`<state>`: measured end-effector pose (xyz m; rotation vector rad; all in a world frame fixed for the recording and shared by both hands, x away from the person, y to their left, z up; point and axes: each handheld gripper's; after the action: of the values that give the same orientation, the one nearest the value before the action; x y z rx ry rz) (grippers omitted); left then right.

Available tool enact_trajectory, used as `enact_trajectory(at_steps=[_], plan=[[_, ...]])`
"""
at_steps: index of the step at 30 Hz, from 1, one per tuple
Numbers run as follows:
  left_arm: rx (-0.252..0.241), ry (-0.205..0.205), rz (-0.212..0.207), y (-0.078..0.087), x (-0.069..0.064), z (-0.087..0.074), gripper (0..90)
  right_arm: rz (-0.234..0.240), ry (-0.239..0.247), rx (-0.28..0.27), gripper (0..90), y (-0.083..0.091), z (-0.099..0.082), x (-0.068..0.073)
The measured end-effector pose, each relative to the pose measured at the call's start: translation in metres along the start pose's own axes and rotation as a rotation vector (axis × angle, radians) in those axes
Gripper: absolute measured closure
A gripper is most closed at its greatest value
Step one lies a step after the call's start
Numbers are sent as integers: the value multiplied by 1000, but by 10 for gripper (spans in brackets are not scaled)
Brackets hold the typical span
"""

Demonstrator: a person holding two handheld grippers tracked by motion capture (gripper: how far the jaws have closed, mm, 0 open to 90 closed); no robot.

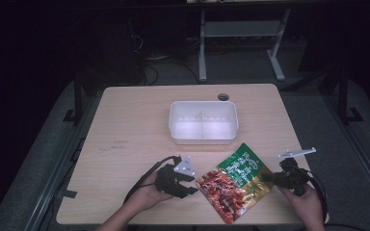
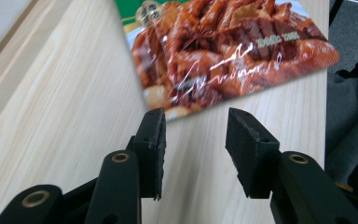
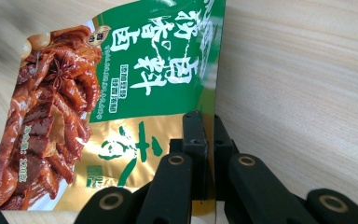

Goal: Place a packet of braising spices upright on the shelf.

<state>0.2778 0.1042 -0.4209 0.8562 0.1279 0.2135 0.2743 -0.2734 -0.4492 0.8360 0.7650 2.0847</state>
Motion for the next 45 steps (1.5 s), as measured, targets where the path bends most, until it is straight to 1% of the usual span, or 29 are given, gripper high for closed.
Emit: enact_trajectory(at_steps=[4,8,9,10,11,12,15,18,19,21,25,26,27,28,29,32,33,34,35,36,38,41,45], plan=[[3,5,21,11,2,-11,557,1,4,-4,896,3,2,1],[-10,36,31,20,6,-24,543,-10,21,1,897,4,5,6],[-8,38,33,22,7,-27,539,-13,21,3,896,4,6,6],[-13,51,35,23,7,-30,534,-12,21,4,897,4,7,6],[-13,51,35,23,7,-30,529,-12,21,4,897,4,7,6],[-13,59,43,26,8,-35,527,-5,15,4,897,5,8,5],[-16,78,51,28,10,-43,518,7,12,-2,897,8,10,5],[-11,81,56,31,11,-47,496,19,12,-9,897,12,12,6],[-21,93,62,32,12,-50,491,23,16,-10,897,13,14,7],[-23,95,70,35,13,-53,481,26,21,-11,896,15,15,8],[-50,127,80,39,15,-61,462,30,25,-13,897,19,20,11],[-50,127,80,39,15,-61,459,33,28,-15,897,21,22,12],[-53,136,86,42,16,-64,456,36,31,-17,897,22,23,13],[-47,134,94,43,16,-66,454,35,33,-16,897,23,24,14],[-54,144,98,45,17,-67,450,37,37,-15,897,25,26,15],[-67,157,107,47,19,-69,439,37,50,-17,897,30,31,19],[-67,157,107,47,19,-69,435,36,53,-19,897,32,33,21],[-65,160,122,48,20,-69,424,38,56,-21,897,34,35,22],[-65,160,122,48,20,-69,416,38,56,-21,897,34,35,22],[-62,160,134,47,19,-70,412,43,62,-22,897,36,38,24],[-60,159,139,47,19,-70,409,47,62,-21,897,38,41,26],[-72,165,131,48,20,-71,402,55,63,-21,897,40,45,28],[-85,175,133,50,22,-72,398,70,68,-21,897,44,52,31]])
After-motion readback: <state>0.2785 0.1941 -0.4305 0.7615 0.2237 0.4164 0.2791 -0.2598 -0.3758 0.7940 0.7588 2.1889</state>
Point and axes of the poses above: each handheld gripper's, and its own axes: y roughly backward along the jaws, z roughly out of its top, x roughly to its left, and after that the axes turned 4 degrees about -x, right-handed
